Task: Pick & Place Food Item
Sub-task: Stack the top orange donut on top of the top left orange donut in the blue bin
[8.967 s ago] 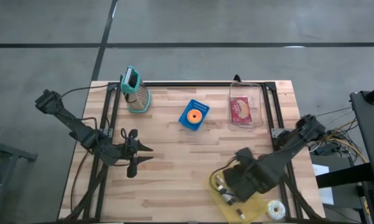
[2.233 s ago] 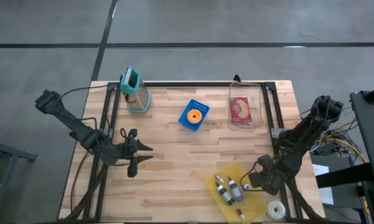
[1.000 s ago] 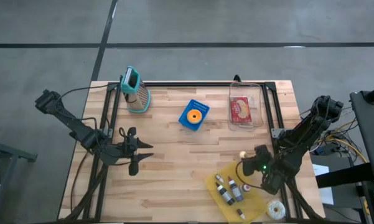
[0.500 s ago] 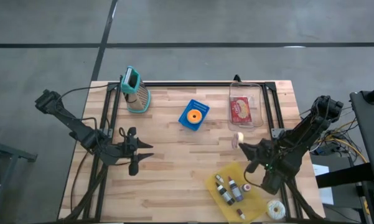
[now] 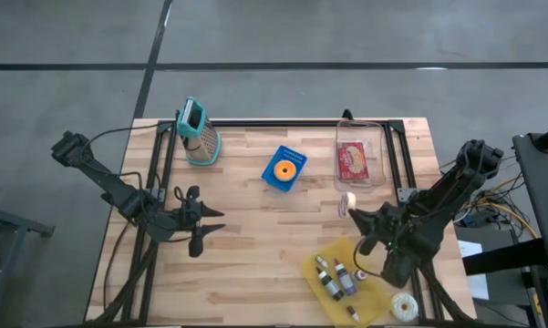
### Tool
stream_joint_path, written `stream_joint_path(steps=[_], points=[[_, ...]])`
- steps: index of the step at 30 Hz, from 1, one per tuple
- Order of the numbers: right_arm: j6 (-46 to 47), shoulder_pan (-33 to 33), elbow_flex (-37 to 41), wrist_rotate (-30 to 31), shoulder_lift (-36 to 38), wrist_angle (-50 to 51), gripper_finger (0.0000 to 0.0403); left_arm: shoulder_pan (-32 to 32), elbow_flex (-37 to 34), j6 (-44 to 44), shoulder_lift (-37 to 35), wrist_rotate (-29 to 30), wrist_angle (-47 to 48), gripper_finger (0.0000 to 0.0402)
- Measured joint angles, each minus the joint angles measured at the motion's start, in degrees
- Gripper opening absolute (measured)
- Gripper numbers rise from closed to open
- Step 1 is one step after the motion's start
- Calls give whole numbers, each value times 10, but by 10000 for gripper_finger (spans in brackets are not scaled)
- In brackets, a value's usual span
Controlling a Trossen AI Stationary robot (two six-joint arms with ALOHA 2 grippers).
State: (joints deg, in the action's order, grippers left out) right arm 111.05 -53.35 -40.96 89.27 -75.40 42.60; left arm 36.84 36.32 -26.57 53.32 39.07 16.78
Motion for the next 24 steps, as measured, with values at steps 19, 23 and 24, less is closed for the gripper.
stream_joint_path(steps=[19, 23, 24], points=[[-493, 162, -279, -92, 0, 2, 19, 0, 0, 13, 0, 28, -4, 149], [-565, 224, -316, -153, 0, 2, 19, 0, 0, 13, 0, 28, -3, 149], [-578, 240, -322, -174, 0, 2, 19, 0, 0, 13, 0, 29, -3, 149]])
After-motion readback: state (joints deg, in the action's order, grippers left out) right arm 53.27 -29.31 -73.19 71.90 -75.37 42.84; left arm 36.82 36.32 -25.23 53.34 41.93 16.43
